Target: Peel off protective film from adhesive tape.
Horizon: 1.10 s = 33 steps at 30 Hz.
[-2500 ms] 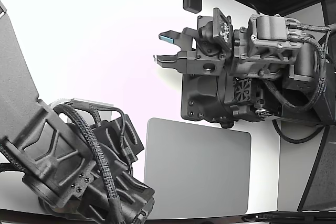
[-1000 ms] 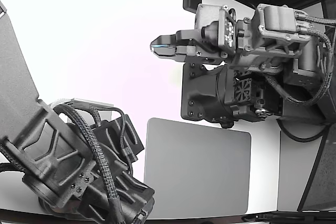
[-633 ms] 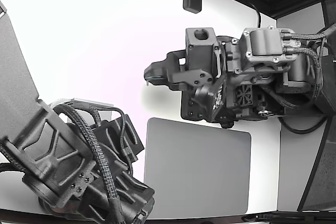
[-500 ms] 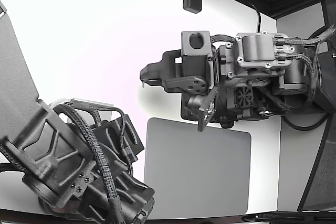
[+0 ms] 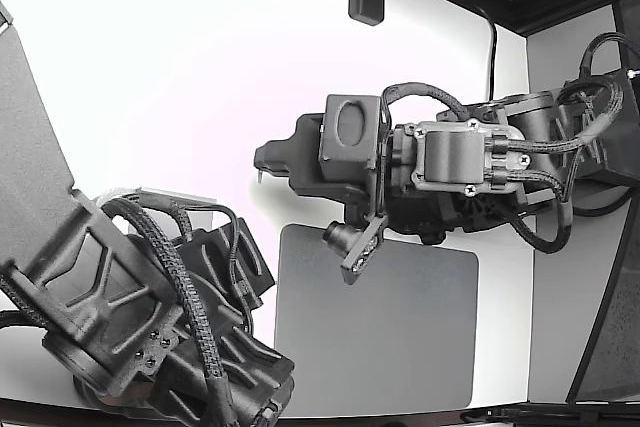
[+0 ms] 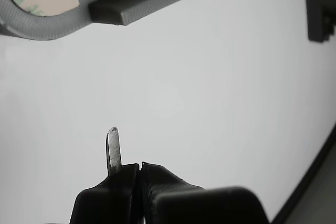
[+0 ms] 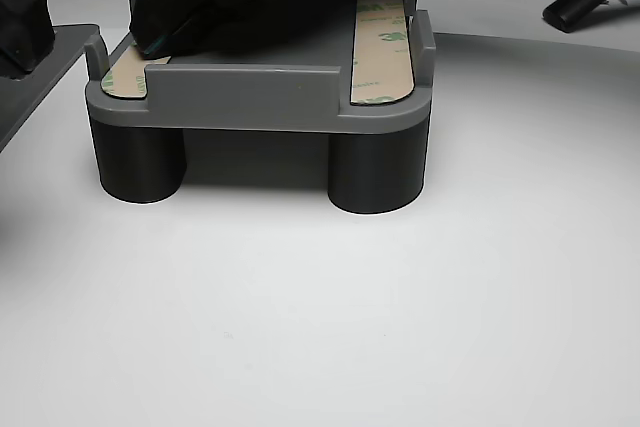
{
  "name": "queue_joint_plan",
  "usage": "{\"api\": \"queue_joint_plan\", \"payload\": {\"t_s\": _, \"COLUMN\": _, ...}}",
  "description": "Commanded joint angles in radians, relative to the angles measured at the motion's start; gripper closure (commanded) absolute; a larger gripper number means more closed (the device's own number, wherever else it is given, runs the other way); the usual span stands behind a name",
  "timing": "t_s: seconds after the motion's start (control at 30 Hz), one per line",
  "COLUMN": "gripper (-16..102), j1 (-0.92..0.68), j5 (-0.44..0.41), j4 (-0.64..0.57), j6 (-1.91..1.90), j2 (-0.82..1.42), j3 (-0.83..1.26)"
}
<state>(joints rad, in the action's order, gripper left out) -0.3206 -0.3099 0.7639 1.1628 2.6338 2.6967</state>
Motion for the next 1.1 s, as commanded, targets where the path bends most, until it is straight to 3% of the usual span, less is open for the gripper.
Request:
{"api": "queue_joint_plan", "payload": {"t_s": 0.0, "gripper": 97, "j1": 0.006, "j5": 0.003, "j4": -0.021, "j6": 0.020, "j2": -0.018, "j3": -0.025}}
{"api": "queue_joint_plan", "payload": {"t_s": 1.07, "gripper": 97, "j1": -0.028, "j5": 0.012, "j4": -0.249, "j6": 0.146, "j2": -0.224, "j3": -0.025}}
